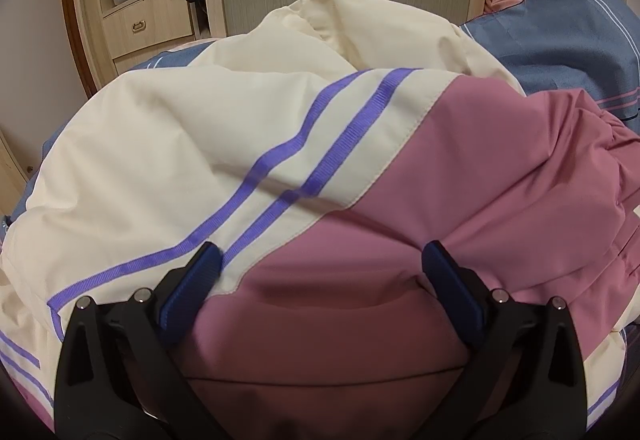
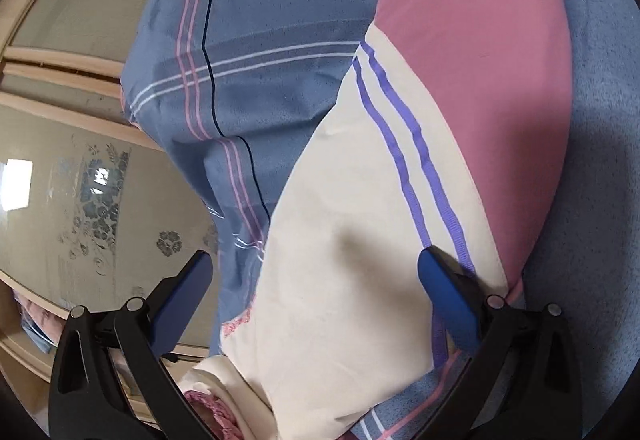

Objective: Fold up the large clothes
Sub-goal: 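Fold the second pink sleeve across the body with the right tool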

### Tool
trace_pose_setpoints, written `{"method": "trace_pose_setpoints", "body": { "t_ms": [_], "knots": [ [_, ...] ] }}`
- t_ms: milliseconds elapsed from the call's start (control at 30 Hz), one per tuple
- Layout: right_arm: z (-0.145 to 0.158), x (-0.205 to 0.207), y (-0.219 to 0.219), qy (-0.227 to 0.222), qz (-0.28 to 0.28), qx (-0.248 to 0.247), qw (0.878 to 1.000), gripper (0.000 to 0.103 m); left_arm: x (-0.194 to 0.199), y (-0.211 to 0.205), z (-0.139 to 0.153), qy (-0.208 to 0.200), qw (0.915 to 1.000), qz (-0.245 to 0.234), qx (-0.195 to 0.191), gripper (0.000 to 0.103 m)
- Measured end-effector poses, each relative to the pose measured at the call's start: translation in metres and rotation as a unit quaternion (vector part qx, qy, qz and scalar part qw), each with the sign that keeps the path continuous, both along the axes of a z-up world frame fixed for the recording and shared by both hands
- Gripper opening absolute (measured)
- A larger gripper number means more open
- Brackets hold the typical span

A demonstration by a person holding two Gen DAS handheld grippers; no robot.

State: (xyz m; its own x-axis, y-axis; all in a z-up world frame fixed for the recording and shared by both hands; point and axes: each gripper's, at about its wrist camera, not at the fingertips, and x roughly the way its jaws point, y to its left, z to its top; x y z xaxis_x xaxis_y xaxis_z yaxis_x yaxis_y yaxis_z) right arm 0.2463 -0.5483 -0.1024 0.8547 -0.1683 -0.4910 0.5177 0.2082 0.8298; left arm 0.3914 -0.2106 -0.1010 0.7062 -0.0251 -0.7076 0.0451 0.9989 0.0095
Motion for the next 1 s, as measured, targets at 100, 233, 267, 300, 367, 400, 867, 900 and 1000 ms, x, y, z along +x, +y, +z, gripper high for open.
{"method": "trace_pose_setpoints", "body": {
  "t_ms": [100, 233, 267, 300, 367, 400, 867, 900, 1000],
  "knots": [
    [0.003, -0.017, -0.003, 0.012, -0.036, 0.014, 0.999, 0.102, 0.0, 0.0, 0.0, 0.0, 1.0, 0.0, 0.001, 0.101],
    [0.002, -0.019, -0.007, 0.041, -0.074, -0.004, 0.996, 0.102, 0.0, 0.0, 0.0, 0.0, 1.0, 0.0, 0.001, 0.101],
    [-0.002, -0.013, -0.01, 0.042, -0.071, -0.004, 0.997, 0.102, -0.001, 0.001, 0.0, 0.0, 1.0, 0.0, 0.0, 0.101],
    [-0.006, -0.01, -0.013, 0.042, -0.072, -0.009, 0.996, 0.102, 0.0, 0.0, 0.0, 0.0, 1.0, 0.0, 0.0, 0.101],
    [-0.006, -0.004, -0.014, 0.043, -0.081, -0.039, 0.995, 0.102, -0.001, 0.0, 0.0, 0.0, 1.0, 0.0, 0.001, 0.101],
    [-0.003, 0.002, -0.011, 0.046, -0.082, -0.07, 0.993, 0.102, 0.0, 0.0, 0.0, 0.0, 1.0, 0.0, 0.001, 0.101],
    [-0.007, 0.026, -0.014, 0.077, -0.023, -0.117, 0.99, 0.003, 0.0, -0.001, 0.003, -0.002, 1.0, 0.001, 0.008, 0.101],
    [-0.004, 0.029, -0.013, 0.081, -0.026, -0.121, 0.989, 0.003, 0.0, -0.002, 0.002, -0.002, 1.0, 0.001, 0.008, 0.101],
    [-0.007, 0.019, -0.014, 0.091, -0.043, -0.077, 0.992, 0.023, 0.0, -0.002, 0.002, -0.002, 1.0, 0.001, 0.008, 0.101]
  ]
}}
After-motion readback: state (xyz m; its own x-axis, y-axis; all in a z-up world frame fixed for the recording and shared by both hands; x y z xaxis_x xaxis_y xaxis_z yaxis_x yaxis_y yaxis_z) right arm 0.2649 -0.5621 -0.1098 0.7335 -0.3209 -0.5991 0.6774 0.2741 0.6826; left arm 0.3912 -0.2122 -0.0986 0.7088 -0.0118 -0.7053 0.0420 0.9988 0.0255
